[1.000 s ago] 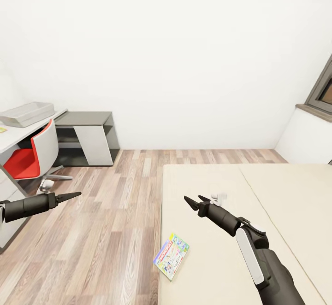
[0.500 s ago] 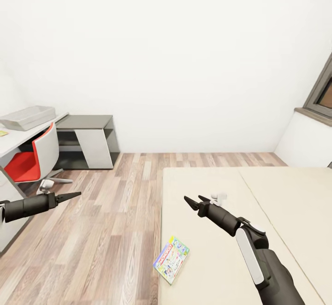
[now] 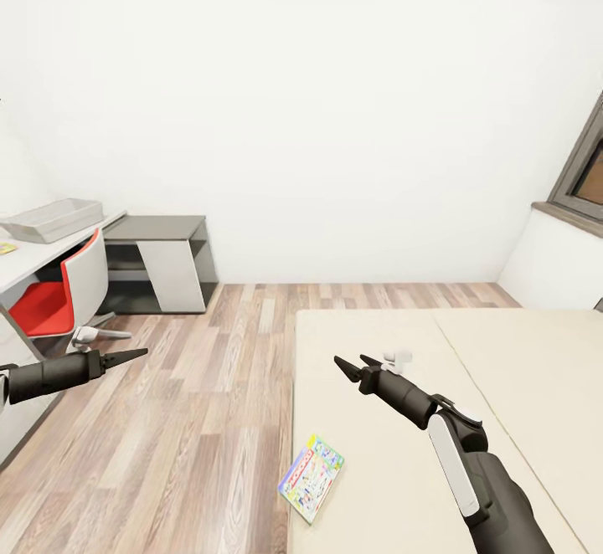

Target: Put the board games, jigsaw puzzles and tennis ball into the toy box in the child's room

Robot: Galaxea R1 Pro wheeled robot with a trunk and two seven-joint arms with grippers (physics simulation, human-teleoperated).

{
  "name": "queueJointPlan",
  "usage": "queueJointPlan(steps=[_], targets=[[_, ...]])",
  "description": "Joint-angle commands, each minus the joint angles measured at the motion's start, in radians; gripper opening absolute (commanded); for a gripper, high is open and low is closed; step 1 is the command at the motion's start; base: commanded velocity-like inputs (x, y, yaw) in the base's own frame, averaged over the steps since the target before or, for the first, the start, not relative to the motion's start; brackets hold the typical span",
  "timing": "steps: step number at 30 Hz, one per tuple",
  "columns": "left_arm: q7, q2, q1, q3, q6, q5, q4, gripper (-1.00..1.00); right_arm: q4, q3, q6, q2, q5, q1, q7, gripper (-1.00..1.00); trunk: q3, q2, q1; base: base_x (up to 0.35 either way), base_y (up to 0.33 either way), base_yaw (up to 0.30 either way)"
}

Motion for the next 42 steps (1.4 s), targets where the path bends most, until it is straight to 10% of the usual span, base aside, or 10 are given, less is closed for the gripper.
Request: queueJointPlan(steps=[1, 42], targets=[[-0.003, 0.000, -0.001, 0.000, 0.010, 0.002, 0.000, 1.00, -0.001, -0.002, 0.008, 0.000, -0.008, -0.001, 0.002, 1.00, 0.000, -0.002, 0.001, 0.000, 0.000, 0.000], [-0.002, 0.000, -0.001, 0.001, 0.010, 0.001, 0.000, 1.00, 0.003, -0.003, 0.008, 0.000, -0.008, -0.001, 0.002, 1.00, 0.066, -0.002, 0.001, 0.000, 0.000, 0.000]])
